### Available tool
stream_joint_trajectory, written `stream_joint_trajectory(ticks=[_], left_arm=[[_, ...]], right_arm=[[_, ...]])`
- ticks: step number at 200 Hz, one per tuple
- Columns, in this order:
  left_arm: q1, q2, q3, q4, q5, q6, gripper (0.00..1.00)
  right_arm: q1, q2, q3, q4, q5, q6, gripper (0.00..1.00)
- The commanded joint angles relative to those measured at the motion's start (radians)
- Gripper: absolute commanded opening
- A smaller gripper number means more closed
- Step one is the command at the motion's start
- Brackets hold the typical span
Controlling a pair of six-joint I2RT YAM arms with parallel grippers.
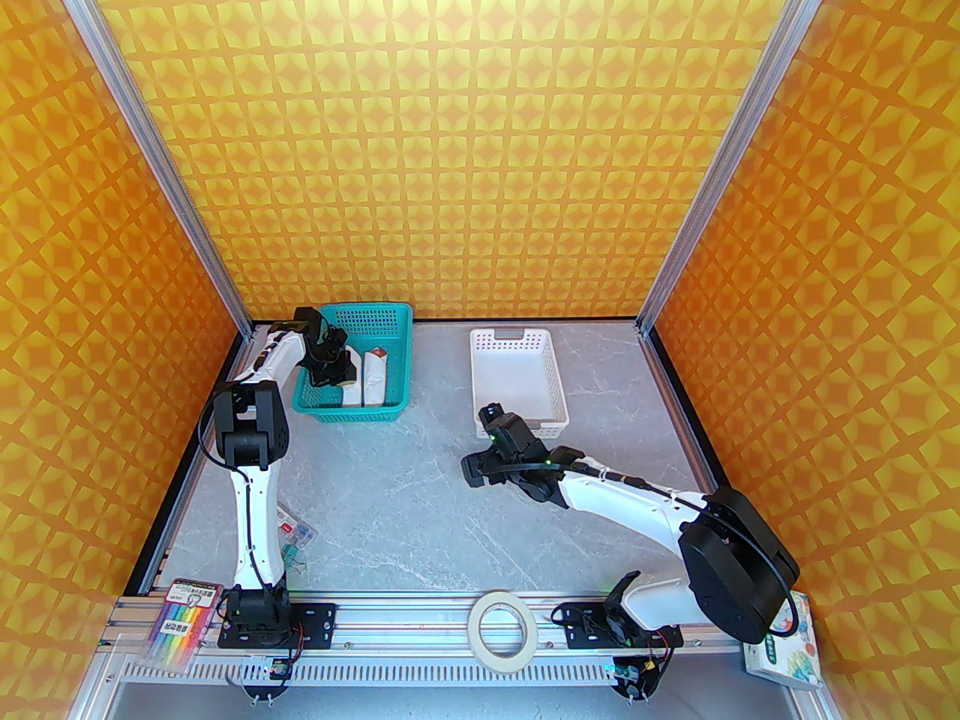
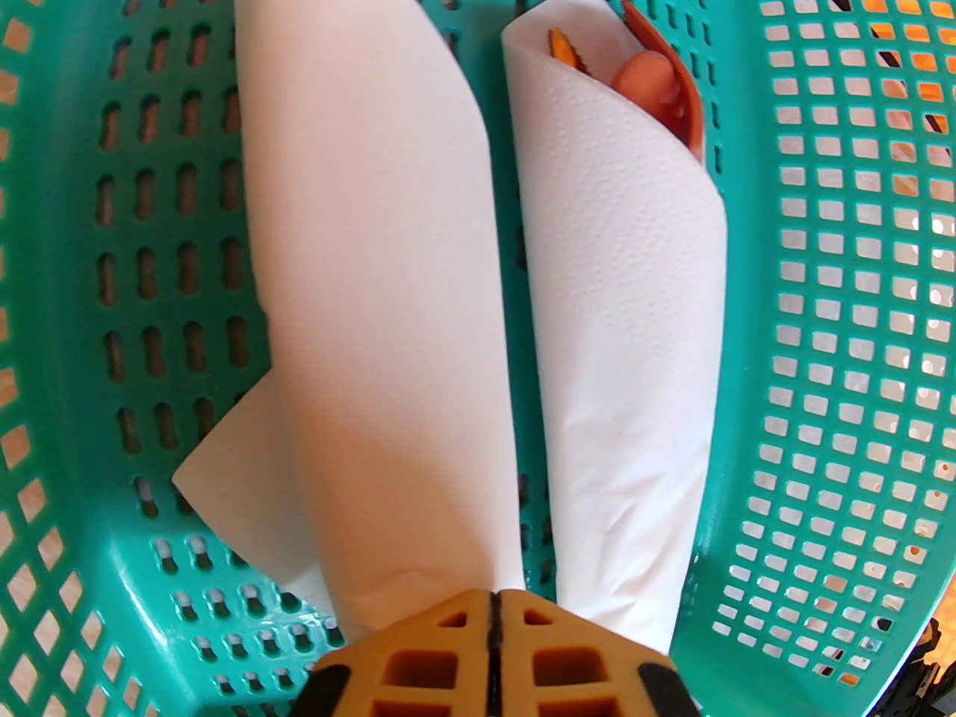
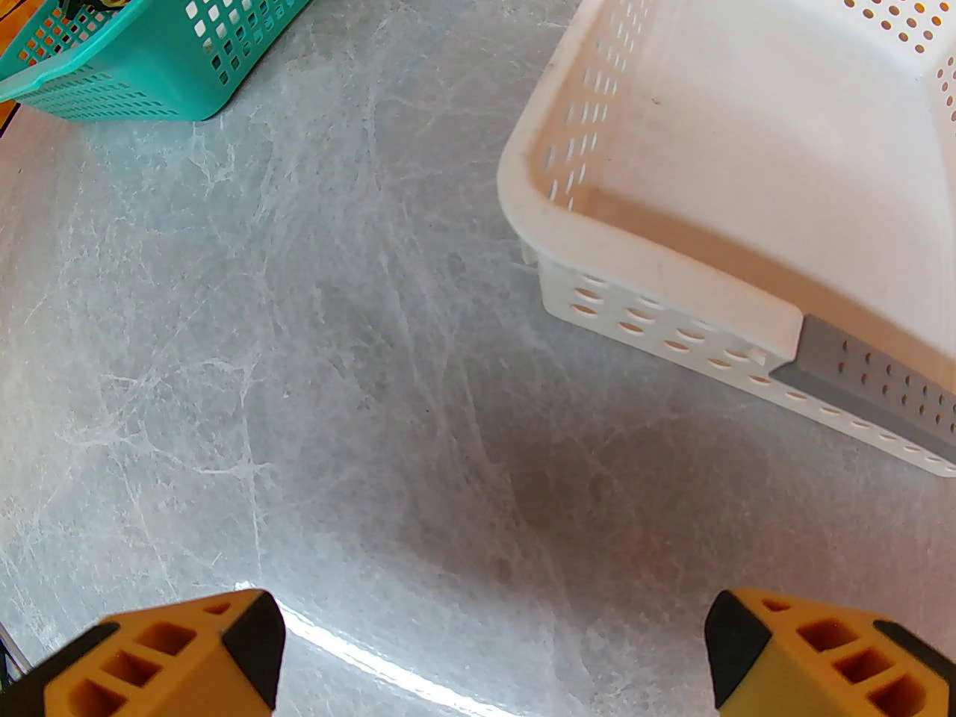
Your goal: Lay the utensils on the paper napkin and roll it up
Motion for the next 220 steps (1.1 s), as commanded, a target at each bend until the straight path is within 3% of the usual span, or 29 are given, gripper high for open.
stream_joint_trajectory(ticks=[1, 45, 170, 220], left_arm=[[0.01, -0.026, -0.018, -0.018, -0.021, 0.019, 0.08], [0.013, -0.031, -0.026, -0.017, -0.038, 0.02, 0.09], [0.014, -0.099, -0.016, -0.012, 0.014, 0.017, 0.23], [0.015, -0.2, -0.023, -0.014, 0.042, 0.02, 0.28]], right_arm=[[-0.006, 0.012, 0.026, 0.001, -0.006, 0.004, 0.99], [-0.006, 0.012, 0.027, -0.001, -0.004, 0.004, 0.99], [-0.007, 0.0, 0.031, -0.001, -0.002, 0.006, 0.99], [-0.106, -0.079, 0.021, 0.013, -0.1, 0.024, 0.98]])
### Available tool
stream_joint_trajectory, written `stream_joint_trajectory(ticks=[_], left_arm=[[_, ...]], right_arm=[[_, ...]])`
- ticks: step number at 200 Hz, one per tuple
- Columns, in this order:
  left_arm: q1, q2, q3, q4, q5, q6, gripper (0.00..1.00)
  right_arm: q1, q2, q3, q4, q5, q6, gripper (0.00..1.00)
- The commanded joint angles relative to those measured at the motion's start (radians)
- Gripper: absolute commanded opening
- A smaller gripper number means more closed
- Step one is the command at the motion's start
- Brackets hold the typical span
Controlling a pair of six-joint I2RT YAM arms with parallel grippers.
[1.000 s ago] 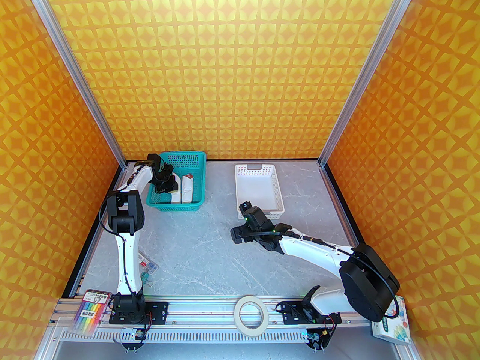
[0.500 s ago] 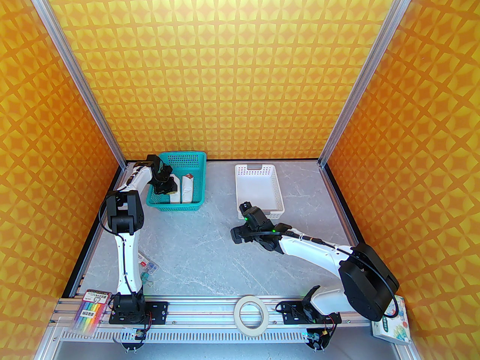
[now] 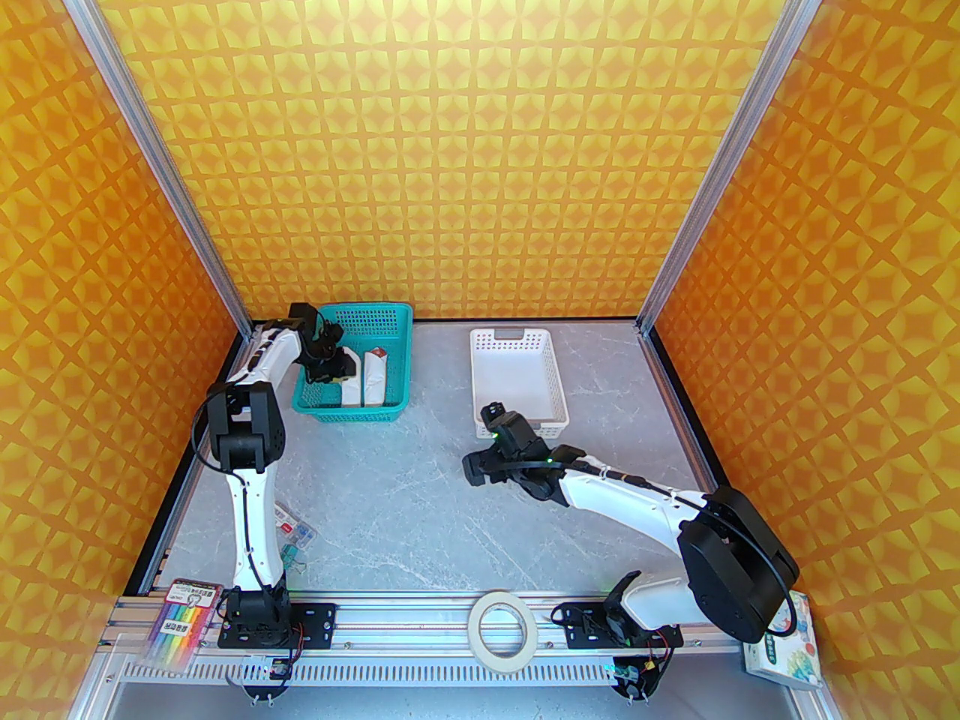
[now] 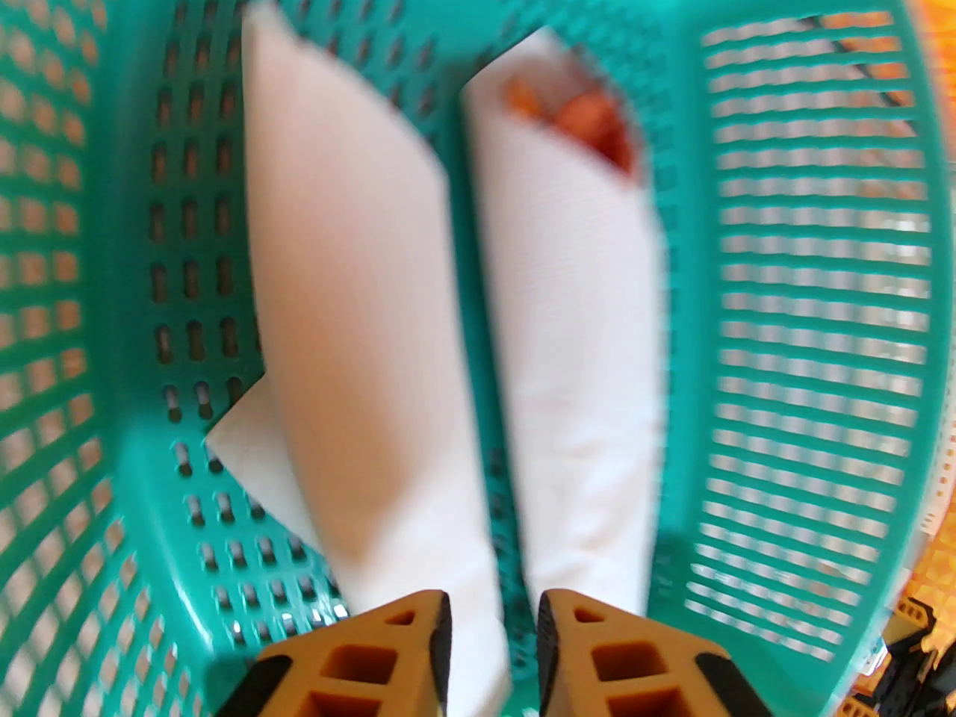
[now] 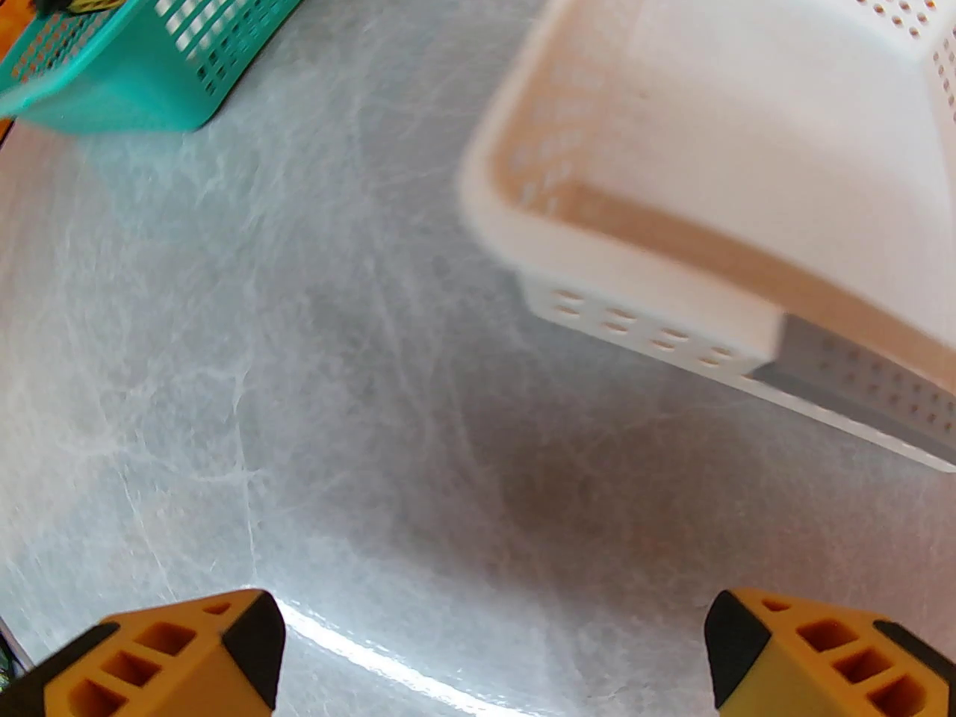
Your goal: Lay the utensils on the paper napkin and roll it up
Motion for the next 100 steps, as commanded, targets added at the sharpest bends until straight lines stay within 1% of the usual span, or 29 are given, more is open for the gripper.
stream_joint_trajectory(ticks=[1, 21, 53, 100], left_arm=[[0.008, -0.099, -0.01, -0.014, 0.037, 0.013, 0.29], [0.012, -0.145, -0.025, -0.015, 0.037, 0.016, 0.3], [0.024, -0.222, -0.1, 0.021, 0.037, 0.015, 0.3], [0.026, -0.439, -0.328, 0.177, 0.036, -0.001, 0.28]], right_arm=[[-0.042, -0.068, 0.02, 0.012, -0.056, 0.012, 0.99], [-0.077, -0.107, 0.025, -0.003, -0.081, 0.002, 0.99], [-0.099, -0.148, 0.039, -0.041, -0.089, -0.007, 0.98], [-0.159, -0.223, 0.055, -0.087, -0.119, -0.004, 0.99]])
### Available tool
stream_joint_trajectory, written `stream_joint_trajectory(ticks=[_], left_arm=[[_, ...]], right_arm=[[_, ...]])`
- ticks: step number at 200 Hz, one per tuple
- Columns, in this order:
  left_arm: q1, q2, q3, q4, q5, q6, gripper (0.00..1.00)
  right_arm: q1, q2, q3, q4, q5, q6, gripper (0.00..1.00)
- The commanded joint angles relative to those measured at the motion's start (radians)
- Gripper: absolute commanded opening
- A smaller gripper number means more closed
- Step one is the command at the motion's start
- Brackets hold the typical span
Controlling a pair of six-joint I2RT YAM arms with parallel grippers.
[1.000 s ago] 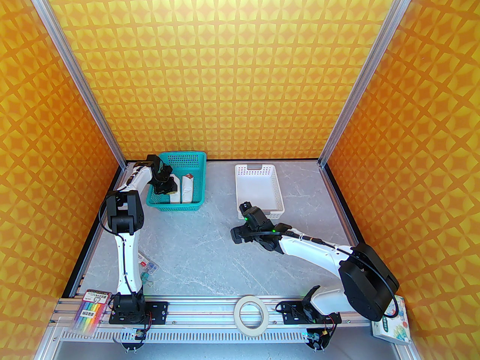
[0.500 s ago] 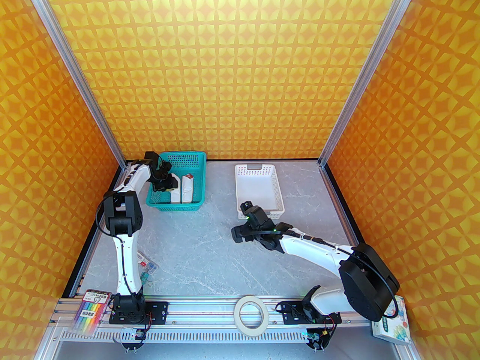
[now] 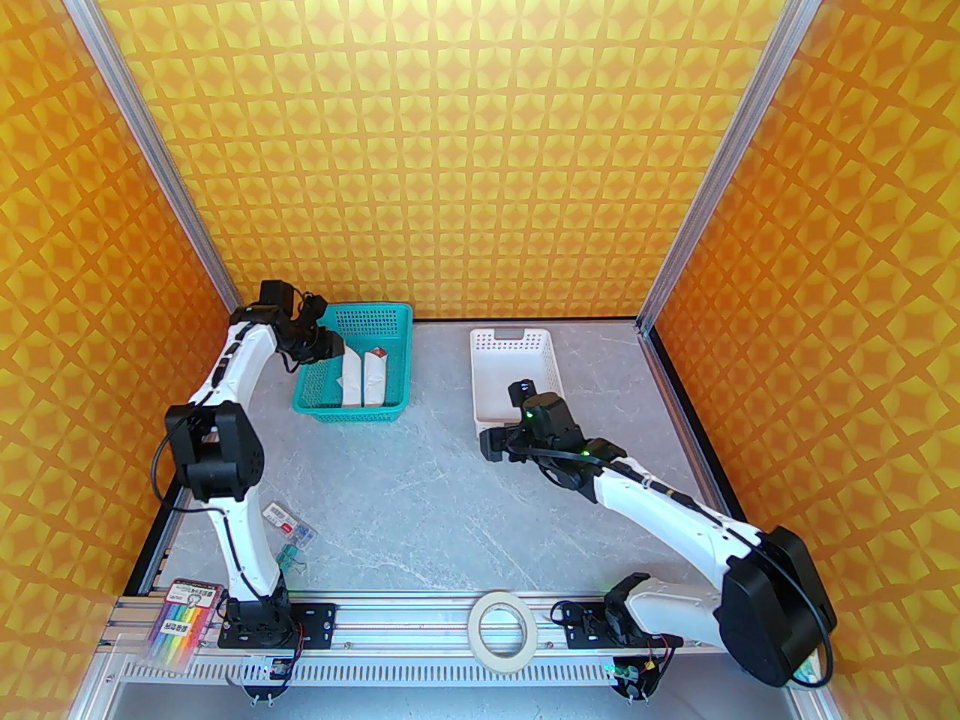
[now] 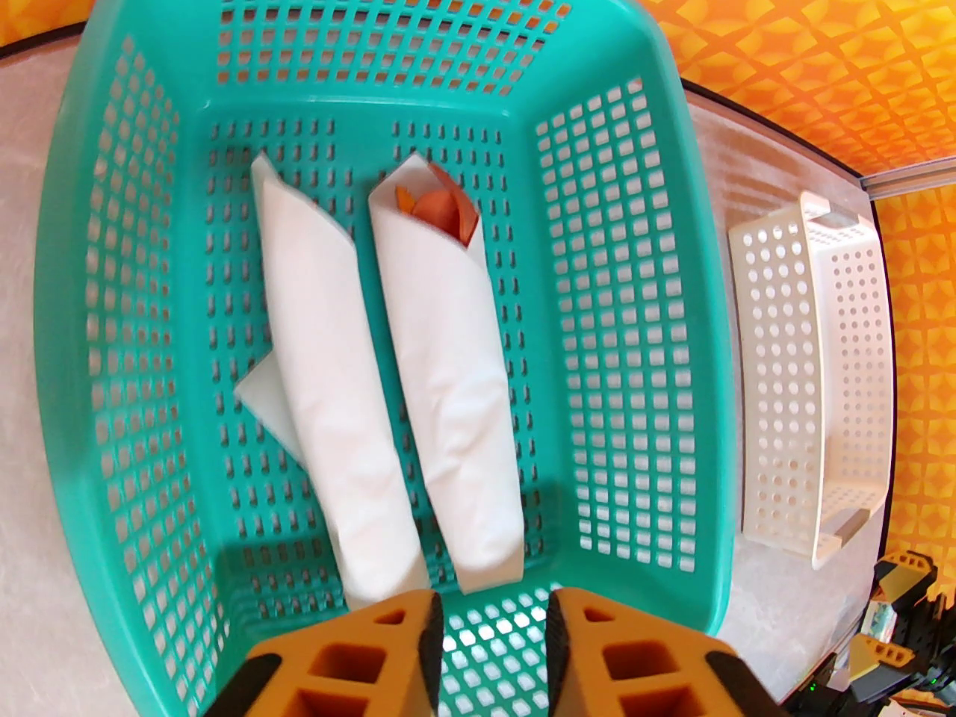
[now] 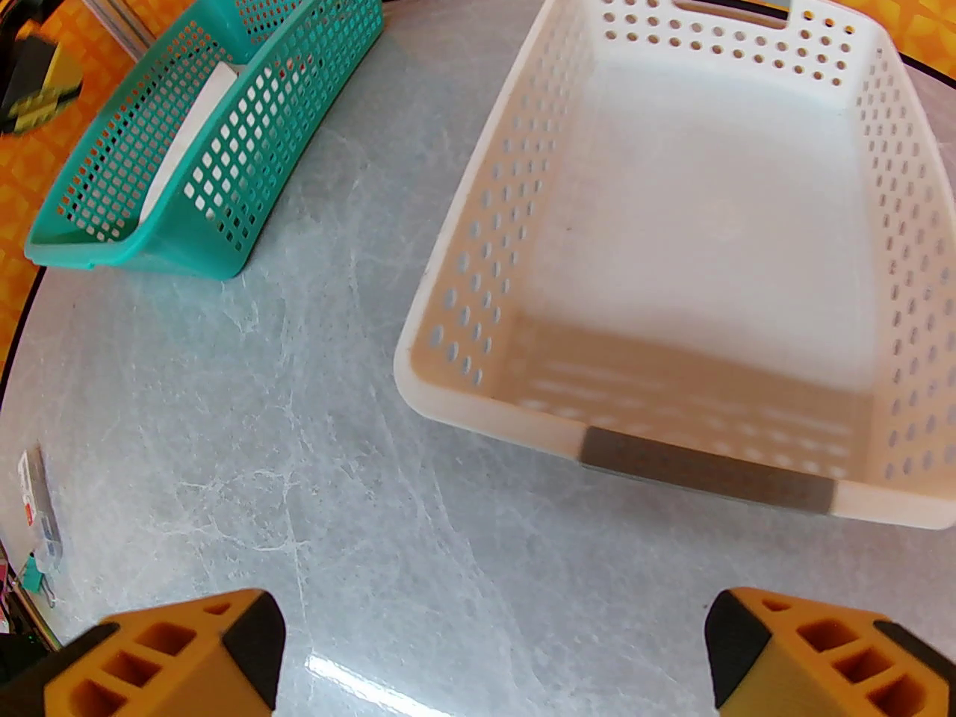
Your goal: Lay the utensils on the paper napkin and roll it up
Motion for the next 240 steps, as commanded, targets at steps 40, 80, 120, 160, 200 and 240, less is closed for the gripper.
stream_joint_trajectory(ticks=[40, 80, 120, 160, 200, 240], left_arm=[[0.012, -0.394, -0.357, 0.29, -0.016, -0.053, 0.29], [0.03, -0.726, -0.626, 0.472, -0.17, -0.1, 0.42], [0.037, -1.026, -0.827, 0.555, -0.362, -0.135, 0.55], [0.04, -1.253, -1.025, 0.623, -0.509, -0.211, 0.74], [0.063, -1.394, -1.216, 0.752, -0.564, -0.221, 0.95], [0.074, -1.453, -1.333, 0.865, -0.62, -0.239, 0.99]], right_arm=[[-0.135, -0.08, 0.089, -0.111, -0.046, -0.031, 0.99], [-0.278, -0.121, 0.118, -0.132, -0.051, -0.051, 0.99], [-0.395, -0.169, 0.085, -0.094, -0.043, -0.028, 0.99], [-0.481, -0.237, 0.011, -0.043, 0.026, -0.006, 0.98], [-0.512, -0.31, -0.059, 0.004, 0.162, -0.034, 0.99], [-0.52, -0.36, -0.18, 0.137, 0.294, -0.029, 0.99]])
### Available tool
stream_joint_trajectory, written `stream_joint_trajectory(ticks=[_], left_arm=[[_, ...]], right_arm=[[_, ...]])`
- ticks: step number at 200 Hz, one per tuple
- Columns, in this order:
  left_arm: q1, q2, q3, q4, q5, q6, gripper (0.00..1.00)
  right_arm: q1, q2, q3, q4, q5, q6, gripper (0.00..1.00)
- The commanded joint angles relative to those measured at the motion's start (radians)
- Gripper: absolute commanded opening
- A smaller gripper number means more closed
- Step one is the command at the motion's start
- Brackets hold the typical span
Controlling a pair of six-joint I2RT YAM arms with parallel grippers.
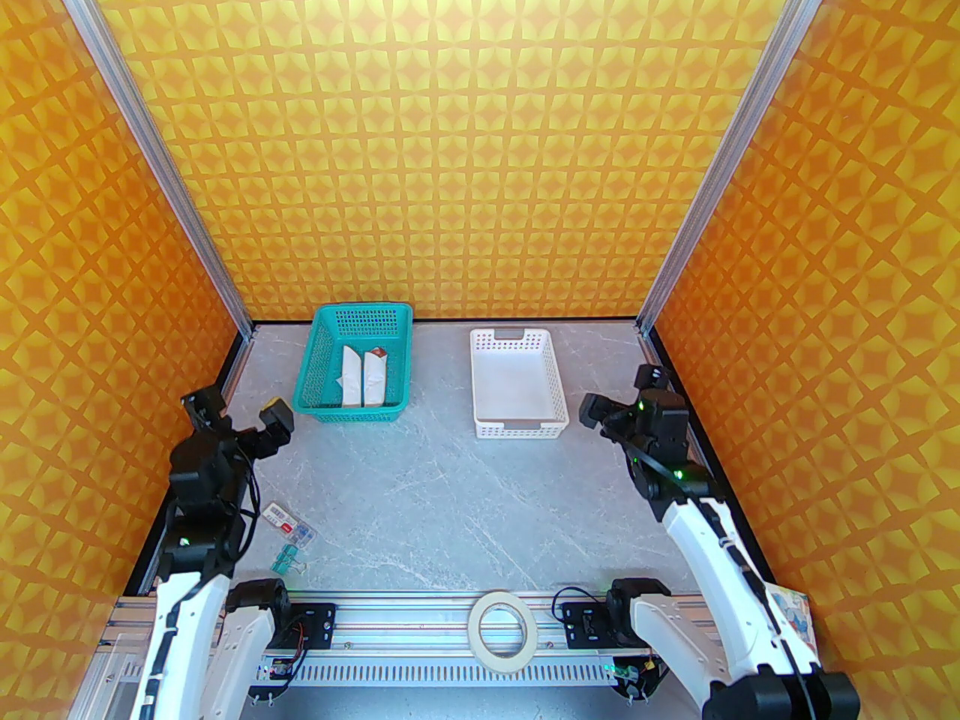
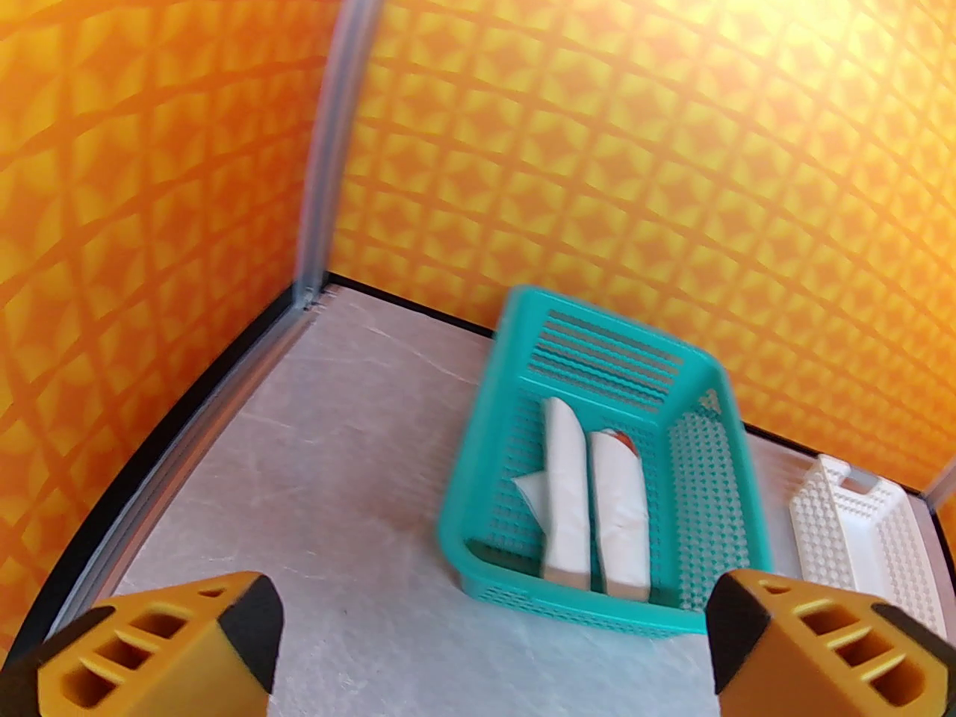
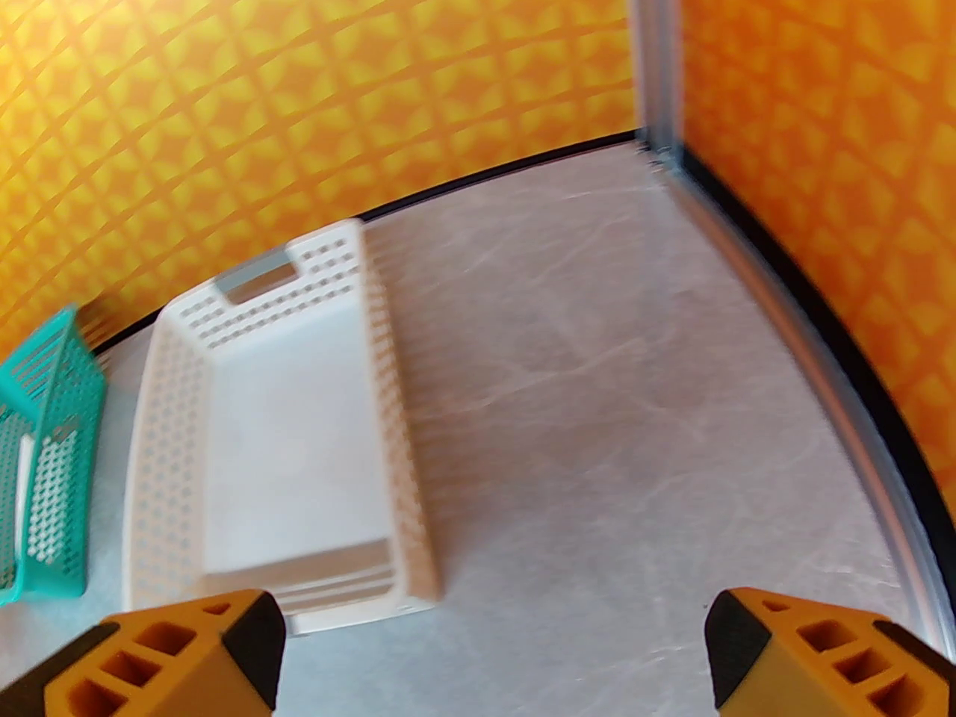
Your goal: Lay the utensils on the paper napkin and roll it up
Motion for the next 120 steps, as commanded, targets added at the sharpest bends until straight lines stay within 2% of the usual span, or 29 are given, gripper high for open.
stream_joint_trajectory(ticks=[1, 40, 83, 120], left_arm=[[0.01, -0.025, -0.04, 0.116, -0.069, -0.019, 0.99], [0.01, -0.016, -0.04, 0.112, -0.098, 0.029, 0.99], [0.01, 0.012, -0.057, 0.135, -0.123, 0.106, 0.99], [0.01, 0.058, -0.068, 0.161, -0.143, 0.11, 0.99]], right_arm=[[-0.008, -0.018, -0.072, 0.12, 0.13, -0.003, 0.99], [-0.009, 0.055, -0.151, 0.271, 0.183, -0.03, 0.98], [-0.01, 0.194, -0.202, 0.516, 0.161, -0.076, 0.99], [-0.009, 0.331, -0.232, 0.751, 0.128, -0.118, 0.98]])
